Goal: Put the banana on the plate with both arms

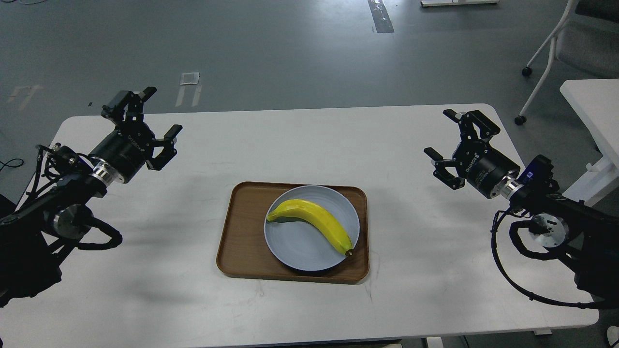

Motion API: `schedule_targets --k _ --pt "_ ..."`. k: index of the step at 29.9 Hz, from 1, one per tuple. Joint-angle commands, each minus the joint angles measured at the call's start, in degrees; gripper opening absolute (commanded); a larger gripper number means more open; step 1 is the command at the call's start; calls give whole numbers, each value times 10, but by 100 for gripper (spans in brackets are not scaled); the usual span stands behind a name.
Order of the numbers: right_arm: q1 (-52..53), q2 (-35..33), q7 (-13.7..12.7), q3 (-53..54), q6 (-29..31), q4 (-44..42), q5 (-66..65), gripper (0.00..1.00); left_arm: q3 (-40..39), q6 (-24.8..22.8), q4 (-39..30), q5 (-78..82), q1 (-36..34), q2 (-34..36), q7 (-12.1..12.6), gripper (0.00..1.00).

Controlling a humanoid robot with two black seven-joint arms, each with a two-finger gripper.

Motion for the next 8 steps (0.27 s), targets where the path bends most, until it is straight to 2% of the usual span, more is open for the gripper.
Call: schedule_targets --k 1,8 --pt "-12 1 0 11 5 -22 15 99 -1 0 4 0 8 -10 0 98" --pt "-17 -4 0 21 5 -22 15 99 -1 0 6 1 8 -19 0 98"
